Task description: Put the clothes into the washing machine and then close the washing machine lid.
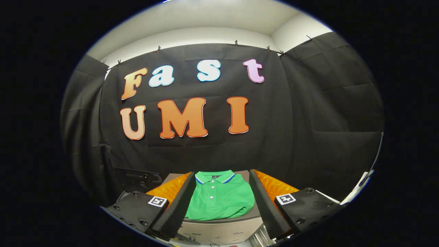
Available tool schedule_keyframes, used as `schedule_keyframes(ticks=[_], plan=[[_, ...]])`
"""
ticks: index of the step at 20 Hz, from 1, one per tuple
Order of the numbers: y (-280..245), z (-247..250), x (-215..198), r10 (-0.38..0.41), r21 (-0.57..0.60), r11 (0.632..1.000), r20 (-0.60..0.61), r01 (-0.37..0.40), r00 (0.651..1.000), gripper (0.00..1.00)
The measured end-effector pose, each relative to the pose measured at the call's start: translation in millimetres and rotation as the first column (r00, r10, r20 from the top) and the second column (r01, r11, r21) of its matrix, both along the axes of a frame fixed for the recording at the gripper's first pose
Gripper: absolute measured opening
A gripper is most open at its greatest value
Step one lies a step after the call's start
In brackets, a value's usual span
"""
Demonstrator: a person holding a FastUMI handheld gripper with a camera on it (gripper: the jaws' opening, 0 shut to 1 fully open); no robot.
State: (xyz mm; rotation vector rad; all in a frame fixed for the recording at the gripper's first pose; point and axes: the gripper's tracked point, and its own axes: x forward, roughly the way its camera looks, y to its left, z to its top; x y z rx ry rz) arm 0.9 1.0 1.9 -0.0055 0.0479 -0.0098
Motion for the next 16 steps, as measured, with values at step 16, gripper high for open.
schedule_keyframes(ticks=[16], plan=[[57.3, -62.4, 137.3, 0.167, 0.034, 0.985, -0.453, -0.171, 0.876, 0.98]])
